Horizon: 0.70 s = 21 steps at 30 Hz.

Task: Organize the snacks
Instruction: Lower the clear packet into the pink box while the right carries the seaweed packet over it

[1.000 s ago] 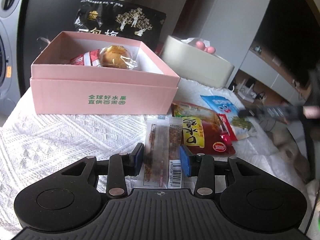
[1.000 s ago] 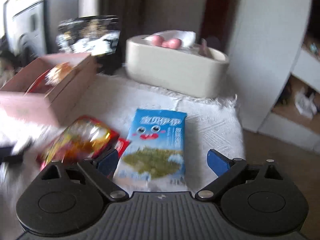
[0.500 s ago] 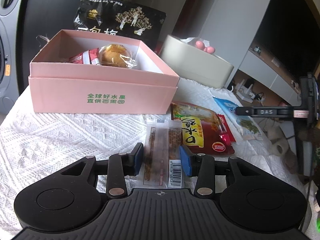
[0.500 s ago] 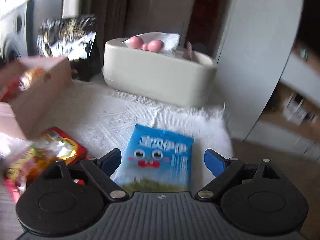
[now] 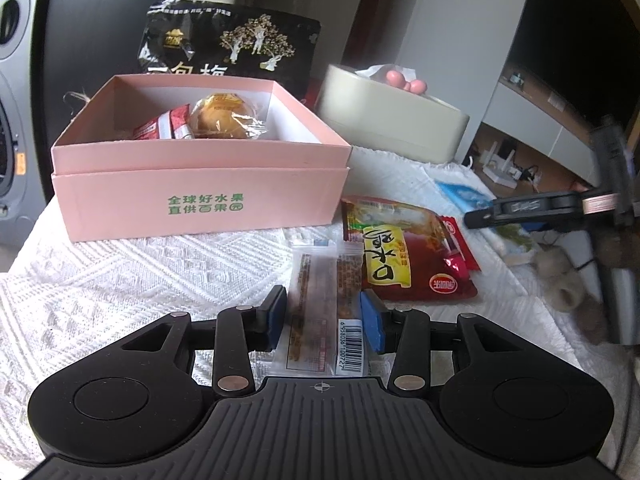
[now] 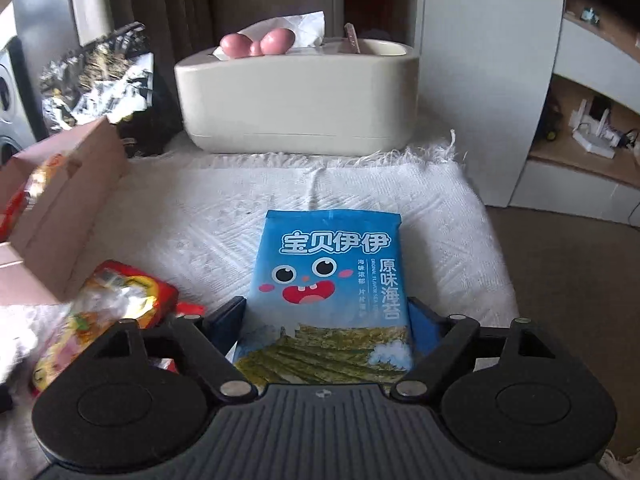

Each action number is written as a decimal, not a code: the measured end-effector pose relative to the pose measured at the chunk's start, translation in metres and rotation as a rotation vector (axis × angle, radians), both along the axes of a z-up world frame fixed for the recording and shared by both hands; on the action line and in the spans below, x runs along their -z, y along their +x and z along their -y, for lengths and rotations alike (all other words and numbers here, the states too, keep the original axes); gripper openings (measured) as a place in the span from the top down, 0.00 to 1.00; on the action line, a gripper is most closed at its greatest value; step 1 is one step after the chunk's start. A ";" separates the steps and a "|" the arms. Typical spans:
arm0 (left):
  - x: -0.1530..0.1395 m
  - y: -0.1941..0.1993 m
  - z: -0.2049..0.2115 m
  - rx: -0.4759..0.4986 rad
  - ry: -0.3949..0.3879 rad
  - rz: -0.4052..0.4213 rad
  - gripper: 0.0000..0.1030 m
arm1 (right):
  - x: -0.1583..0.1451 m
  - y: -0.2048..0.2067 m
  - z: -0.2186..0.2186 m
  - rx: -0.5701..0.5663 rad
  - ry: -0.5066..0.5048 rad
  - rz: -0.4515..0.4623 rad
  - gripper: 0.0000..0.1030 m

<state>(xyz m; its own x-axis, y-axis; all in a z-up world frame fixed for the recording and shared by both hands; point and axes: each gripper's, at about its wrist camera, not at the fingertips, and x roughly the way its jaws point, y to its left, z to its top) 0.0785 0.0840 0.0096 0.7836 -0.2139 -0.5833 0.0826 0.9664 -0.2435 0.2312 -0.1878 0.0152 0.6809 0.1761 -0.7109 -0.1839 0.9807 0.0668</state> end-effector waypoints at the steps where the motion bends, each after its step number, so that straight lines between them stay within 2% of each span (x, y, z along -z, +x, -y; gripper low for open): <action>1: 0.000 0.000 0.002 0.002 0.013 0.000 0.56 | -0.004 -0.005 0.002 -0.013 0.017 0.005 0.20; 7: -0.005 -0.002 0.011 0.017 0.091 -0.002 0.57 | -0.040 -0.061 -0.004 -0.145 0.055 0.074 0.20; 11: -0.013 -0.020 0.005 0.046 0.033 -0.014 0.58 | -0.058 -0.098 -0.020 -0.253 0.087 0.097 0.20; 14: -0.021 -0.044 0.004 0.053 0.059 0.002 0.58 | -0.064 -0.124 -0.036 -0.336 0.101 0.108 0.20; 18: -0.041 -0.071 -0.011 0.004 0.042 0.041 0.58 | -0.068 -0.152 -0.059 -0.426 0.094 0.147 0.20; 21: -0.067 -0.081 -0.029 -0.059 0.016 0.104 0.58 | -0.072 -0.162 -0.067 -0.460 0.117 0.155 0.20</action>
<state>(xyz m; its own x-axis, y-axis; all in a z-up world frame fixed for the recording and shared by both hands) -0.0028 0.1135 0.0764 0.8510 -0.1564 -0.5014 0.0491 0.9741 -0.2206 0.0695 -0.1204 0.0877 0.6098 0.5559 -0.5649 -0.6125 0.7829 0.1093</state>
